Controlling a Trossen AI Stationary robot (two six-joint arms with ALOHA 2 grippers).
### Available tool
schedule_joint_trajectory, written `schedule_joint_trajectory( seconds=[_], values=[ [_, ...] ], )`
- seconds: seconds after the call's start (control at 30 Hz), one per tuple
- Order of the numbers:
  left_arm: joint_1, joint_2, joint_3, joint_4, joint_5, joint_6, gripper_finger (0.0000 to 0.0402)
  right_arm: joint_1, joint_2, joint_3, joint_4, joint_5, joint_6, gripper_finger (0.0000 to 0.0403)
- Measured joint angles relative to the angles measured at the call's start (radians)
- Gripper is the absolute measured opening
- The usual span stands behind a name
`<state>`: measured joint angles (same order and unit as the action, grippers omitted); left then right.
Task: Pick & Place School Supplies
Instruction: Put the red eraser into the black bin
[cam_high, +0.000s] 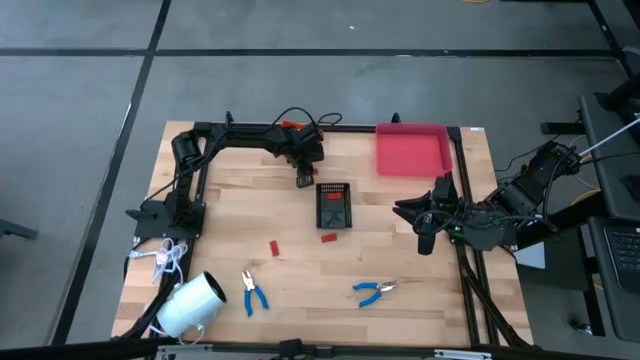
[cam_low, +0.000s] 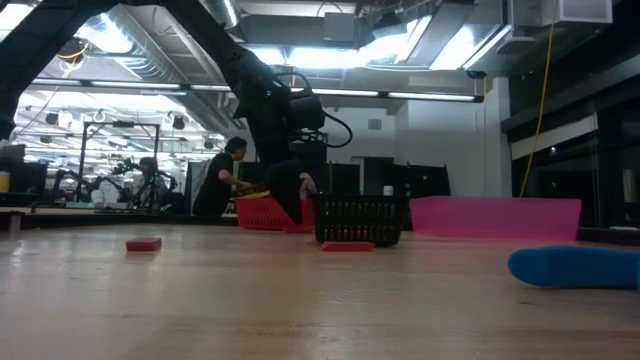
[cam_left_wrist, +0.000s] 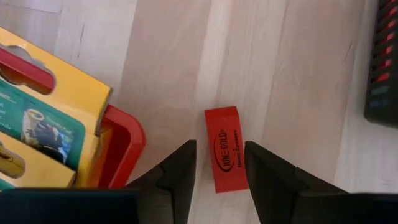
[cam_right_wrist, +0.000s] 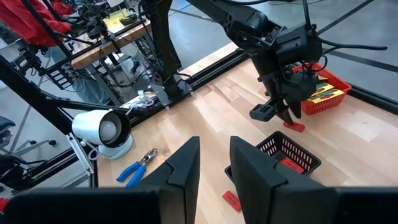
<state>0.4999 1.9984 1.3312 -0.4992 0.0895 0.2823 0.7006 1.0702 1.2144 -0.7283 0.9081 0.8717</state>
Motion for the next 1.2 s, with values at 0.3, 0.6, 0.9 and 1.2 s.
schedule_joint_trajectory(
  seconds=[0.3, 0.6, 0.9, 1.2],
  values=[
    [0.001, 0.0, 0.0, 0.003, -0.016, 0.0, 0.0136, 0.0, 0.0, 0.0, 0.0, 0.0, 0.0, 0.0091],
    [0.002, 0.027, 0.001, -0.003, 0.007, -0.012, 0.0134, 0.0, 0.0, 0.0, 0.0, -0.01, 0.0, 0.0091],
    [-0.007, 0.044, 0.002, 0.008, -0.003, -0.025, 0.013, 0.0, 0.0, 0.0, -0.001, -0.011, -0.001, 0.0091],
    [-0.023, 0.045, 0.003, -0.011, -0.013, -0.036, 0.0049, 0.0, 0.0, 0.0, -0.002, -0.011, -0.016, 0.0091]
  ],
)
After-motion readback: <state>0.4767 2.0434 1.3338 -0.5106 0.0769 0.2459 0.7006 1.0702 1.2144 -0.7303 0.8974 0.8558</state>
